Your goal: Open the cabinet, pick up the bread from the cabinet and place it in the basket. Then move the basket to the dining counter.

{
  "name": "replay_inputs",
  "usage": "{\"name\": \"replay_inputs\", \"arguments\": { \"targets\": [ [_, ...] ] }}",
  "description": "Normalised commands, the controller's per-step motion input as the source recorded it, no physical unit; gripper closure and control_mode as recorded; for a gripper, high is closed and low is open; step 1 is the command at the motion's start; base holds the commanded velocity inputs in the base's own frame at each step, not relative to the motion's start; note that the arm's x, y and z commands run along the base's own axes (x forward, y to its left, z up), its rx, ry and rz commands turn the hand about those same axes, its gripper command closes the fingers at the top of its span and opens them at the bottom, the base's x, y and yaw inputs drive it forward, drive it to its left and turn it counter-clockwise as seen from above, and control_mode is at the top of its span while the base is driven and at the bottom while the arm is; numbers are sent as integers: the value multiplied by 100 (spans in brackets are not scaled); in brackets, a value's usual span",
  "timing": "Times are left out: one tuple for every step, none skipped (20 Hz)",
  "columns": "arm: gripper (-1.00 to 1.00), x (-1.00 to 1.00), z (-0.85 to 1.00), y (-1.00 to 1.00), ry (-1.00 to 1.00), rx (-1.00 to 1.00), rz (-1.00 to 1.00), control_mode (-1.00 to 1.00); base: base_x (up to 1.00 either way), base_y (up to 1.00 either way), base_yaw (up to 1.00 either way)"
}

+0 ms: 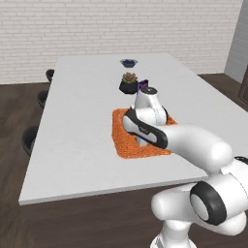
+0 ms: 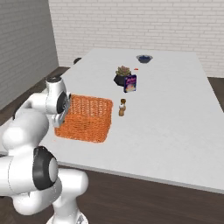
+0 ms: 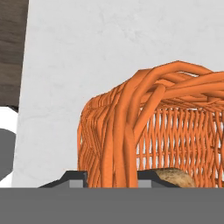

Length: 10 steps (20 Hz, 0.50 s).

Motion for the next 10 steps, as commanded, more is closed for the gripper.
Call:
{"name": "replay_inputs", "arguments": {
  "targets": [
    [100, 96, -58, -16, 0, -7, 0, -100, 0, 0, 0],
    [100, 86, -54, -13, 0, -8, 0, -100, 0, 0, 0],
    [100, 80, -55, -8, -2, -11, 0, -100, 0, 0, 0],
    [100, 70, -59, -4, 0, -13, 0, -100, 0, 0, 0],
    [100, 54, -57, 0, -3, -15, 0, -100, 0, 0, 0],
    [100, 39, -48, 0, -1, -14, 0, -100, 0, 0, 0],
    [100, 24, -44, 0, -1, -13, 0, -100, 0, 0, 0],
    [100, 6, -36, 0, -1, -9, 0, -100, 0, 0, 0],
    [100, 0, -21, 0, 0, -3, 0, -100, 0, 0, 0],
    [100, 0, -19, 0, 0, -3, 0, -100, 0, 0, 0]
  ]
}}
